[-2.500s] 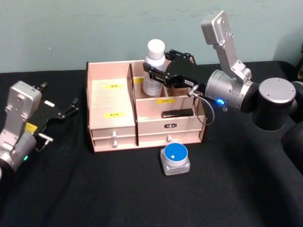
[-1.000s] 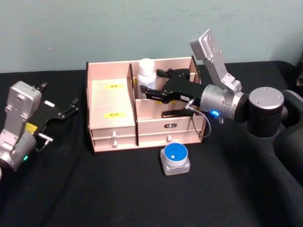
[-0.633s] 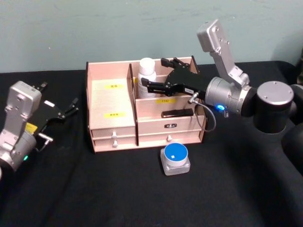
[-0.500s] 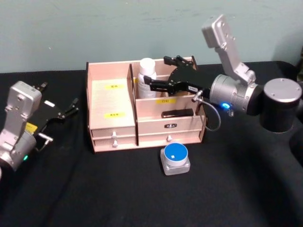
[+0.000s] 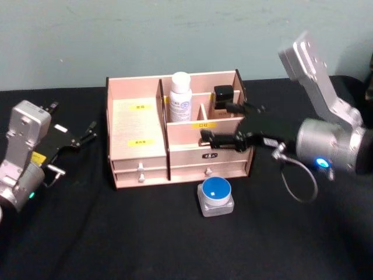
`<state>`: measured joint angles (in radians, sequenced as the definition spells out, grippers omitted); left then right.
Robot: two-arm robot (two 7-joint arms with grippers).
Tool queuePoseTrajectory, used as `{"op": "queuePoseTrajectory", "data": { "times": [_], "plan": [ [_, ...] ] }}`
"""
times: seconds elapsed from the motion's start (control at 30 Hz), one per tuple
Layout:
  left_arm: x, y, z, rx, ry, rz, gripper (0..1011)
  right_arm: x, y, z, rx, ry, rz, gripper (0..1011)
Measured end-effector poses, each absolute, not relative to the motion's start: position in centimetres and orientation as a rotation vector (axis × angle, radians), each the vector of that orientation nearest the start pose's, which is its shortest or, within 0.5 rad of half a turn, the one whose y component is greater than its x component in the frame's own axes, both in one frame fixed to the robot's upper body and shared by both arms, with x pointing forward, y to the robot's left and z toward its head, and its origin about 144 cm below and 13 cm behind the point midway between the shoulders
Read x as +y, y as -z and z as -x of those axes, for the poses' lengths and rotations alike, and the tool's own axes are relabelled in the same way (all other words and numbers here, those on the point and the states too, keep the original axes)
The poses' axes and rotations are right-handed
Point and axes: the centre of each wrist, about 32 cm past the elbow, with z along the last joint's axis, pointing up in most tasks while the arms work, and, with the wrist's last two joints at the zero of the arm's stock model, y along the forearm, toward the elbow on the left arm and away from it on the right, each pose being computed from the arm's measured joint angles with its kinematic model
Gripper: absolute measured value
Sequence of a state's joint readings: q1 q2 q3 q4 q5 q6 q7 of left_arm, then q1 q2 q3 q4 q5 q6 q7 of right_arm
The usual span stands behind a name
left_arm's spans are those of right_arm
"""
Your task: Pick up the facial cleanser and watermelon frost from the table and place them into the tiered storage box.
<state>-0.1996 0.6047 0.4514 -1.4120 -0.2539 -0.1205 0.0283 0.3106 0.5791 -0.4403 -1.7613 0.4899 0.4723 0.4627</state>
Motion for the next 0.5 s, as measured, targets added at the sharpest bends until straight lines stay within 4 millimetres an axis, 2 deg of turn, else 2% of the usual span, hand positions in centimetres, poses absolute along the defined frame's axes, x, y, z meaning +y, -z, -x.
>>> {"op": "queuePoseTrajectory", "data": {
  "times": [0.23, 0.4, 0.5],
  "plan": [
    [31.0, -114.0, -48.9, -0.285, -1.248, -0.304, 1010, -25.2, -125.0, -45.6, 0.151, 0.671, 0.373, 1000],
    [31.0, -114.0, -48.9, -0.285, -1.248, -0.304, 1010, -25.9, -123.6, -44.0, 0.204, 0.678, 0.401, 1000],
    [31.0, -114.0, -48.9, -0.285, -1.248, -0.304, 1010, -26.1, -123.2, -43.6, 0.215, 0.682, 0.411, 1000]
  ]
}}
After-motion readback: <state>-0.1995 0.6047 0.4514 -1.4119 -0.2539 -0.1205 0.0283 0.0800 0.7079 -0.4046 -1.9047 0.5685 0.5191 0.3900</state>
